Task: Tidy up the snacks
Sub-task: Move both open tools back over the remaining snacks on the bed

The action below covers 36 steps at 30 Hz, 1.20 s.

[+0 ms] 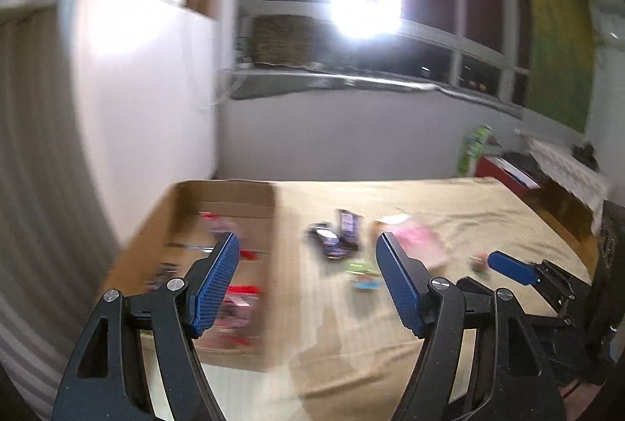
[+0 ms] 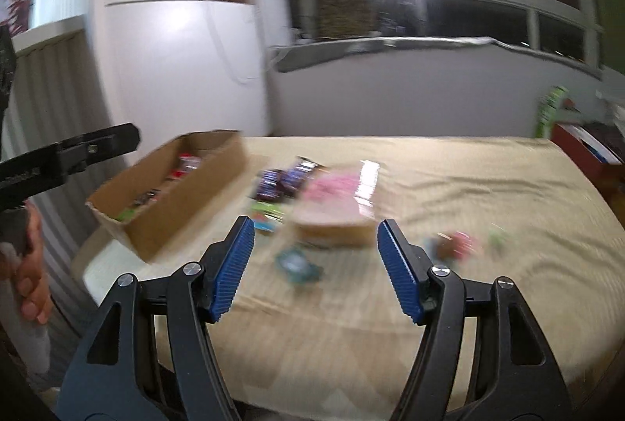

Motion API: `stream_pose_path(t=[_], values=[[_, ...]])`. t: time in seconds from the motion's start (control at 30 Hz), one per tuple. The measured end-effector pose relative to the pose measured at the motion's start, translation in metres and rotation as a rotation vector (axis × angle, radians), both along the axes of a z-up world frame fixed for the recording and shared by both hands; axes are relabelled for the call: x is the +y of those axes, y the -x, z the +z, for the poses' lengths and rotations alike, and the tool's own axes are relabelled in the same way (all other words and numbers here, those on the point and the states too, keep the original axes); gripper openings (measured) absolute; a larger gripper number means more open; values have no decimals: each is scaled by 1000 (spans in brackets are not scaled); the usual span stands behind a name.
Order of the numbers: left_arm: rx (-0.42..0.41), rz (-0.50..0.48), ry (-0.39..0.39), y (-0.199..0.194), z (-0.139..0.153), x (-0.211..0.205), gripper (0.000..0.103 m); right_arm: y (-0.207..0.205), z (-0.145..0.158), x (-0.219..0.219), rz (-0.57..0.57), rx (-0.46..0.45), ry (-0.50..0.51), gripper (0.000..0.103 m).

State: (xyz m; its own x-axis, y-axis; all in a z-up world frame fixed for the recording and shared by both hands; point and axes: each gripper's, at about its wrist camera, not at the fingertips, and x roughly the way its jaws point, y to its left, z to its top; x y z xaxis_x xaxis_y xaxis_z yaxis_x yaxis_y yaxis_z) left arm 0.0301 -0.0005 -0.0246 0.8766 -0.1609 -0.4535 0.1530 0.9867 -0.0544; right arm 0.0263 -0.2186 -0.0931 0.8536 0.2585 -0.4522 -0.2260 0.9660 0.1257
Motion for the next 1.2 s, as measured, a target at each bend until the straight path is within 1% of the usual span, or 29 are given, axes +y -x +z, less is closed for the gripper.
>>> stream_pose_path(t=[0.13,0.27,0.37,0.53,0.57,0.6,0.63,0.77,0.87,0.97,1.07,1.13,1.2], values=[[12,-84,-41,1,-5,-36,72,10,-8,-34,-75,19,-19,69],[24,-131,-61,5,-9,-58,72,17,-10,-42,-92,23,-22,69],[29,-146,-66,14,-9,-64,72,20,-11,-43,-91,22,-22,69],[41,-155,-65,15,-13,-68,72,16,-16,-42,-96,35,-17,69],[45,-157,-64,14,-14,-67,72,14,-18,-42,-99,40,-16,70],[51,-158,-65,12,-16,-67,72,14,-19,-43,-102,44,-15,74],[58,-160,-65,11,-18,-68,72,13,-21,-44,-105,47,-14,75],[90,-159,-67,0,-30,-69,73,-1,-32,-49,-115,81,-1,77],[130,-160,-57,-12,-44,-71,78,-15,-46,-54,-133,125,22,77],[187,-195,-57,-24,-63,-80,78,-29,-58,-58,-137,180,44,83],[258,-240,-83,-36,-89,-94,79,-46,-67,-58,-124,219,82,83],[296,-246,-107,-42,-104,-102,78,-56,-67,-58,-118,223,100,84],[331,-249,-112,-48,-113,-106,78,-66,-66,-61,-127,234,93,85]])
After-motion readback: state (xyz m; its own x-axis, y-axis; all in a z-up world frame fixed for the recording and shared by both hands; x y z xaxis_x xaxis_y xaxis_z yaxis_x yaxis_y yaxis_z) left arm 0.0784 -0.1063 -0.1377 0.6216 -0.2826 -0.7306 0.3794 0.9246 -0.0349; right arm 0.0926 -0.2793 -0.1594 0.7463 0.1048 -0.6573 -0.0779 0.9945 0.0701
